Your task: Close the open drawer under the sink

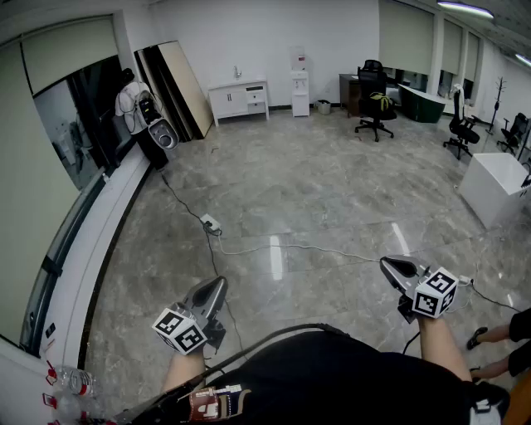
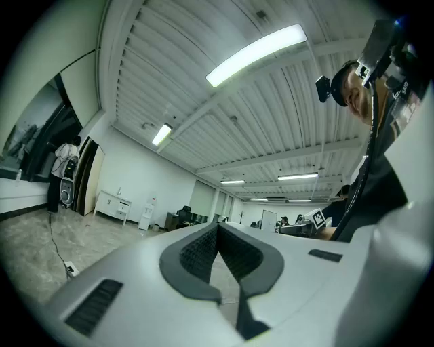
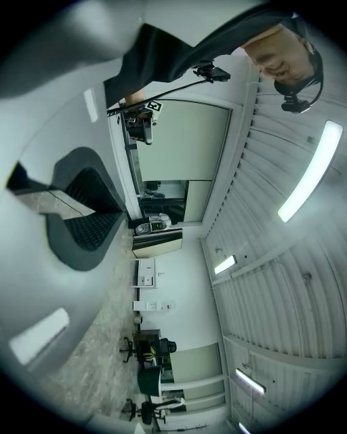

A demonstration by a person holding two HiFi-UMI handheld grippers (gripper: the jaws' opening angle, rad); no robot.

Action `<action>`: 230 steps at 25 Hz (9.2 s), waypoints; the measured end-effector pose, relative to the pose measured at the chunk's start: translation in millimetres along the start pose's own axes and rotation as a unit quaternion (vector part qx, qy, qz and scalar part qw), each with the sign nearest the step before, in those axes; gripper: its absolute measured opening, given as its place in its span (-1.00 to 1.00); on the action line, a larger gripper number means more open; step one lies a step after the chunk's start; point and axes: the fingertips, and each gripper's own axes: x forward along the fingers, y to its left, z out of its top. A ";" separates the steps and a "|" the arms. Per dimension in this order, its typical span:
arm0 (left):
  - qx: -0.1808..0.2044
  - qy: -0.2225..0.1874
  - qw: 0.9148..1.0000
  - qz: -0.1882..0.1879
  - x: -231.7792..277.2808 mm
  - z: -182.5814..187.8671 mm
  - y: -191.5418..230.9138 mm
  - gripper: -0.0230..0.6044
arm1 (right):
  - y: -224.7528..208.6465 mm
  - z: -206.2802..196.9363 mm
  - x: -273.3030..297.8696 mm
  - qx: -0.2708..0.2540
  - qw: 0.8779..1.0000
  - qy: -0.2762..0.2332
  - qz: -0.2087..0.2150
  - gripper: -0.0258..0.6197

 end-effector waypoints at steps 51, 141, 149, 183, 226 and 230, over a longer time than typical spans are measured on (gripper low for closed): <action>-0.057 0.001 0.998 0.003 -85.2 5.3 191.3 -0.93 | 80.3 11.6 214.0 0.048 0.999 0.014 0.015 -0.91; -0.050 0.008 0.997 0.050 803.7 50.2 681.1 -0.93 | -784.0 137.6 819.1 0.074 0.991 0.019 0.111 -0.91; -0.058 0.016 0.998 -0.013 887.9 52.8 764.4 -0.93 | -841.7 143.3 869.5 0.078 0.996 0.016 0.048 -0.91; -0.033 0.003 0.999 0.022 1138.9 120.9 1069.5 -0.93 | -1098.3 250.3 1207.0 0.061 0.995 -0.003 0.082 -0.91; -0.060 0.030 0.996 -0.059 1426.1 189.1 1428.1 -0.93 | -1299.7 338.3 1529.8 0.041 0.998 -0.022 -0.029 -0.92; -0.067 0.041 0.996 -0.050 1443.1 179.9 1440.4 -0.93 | -1330.6 350.7 1548.5 0.035 0.998 -0.042 -0.023 -0.92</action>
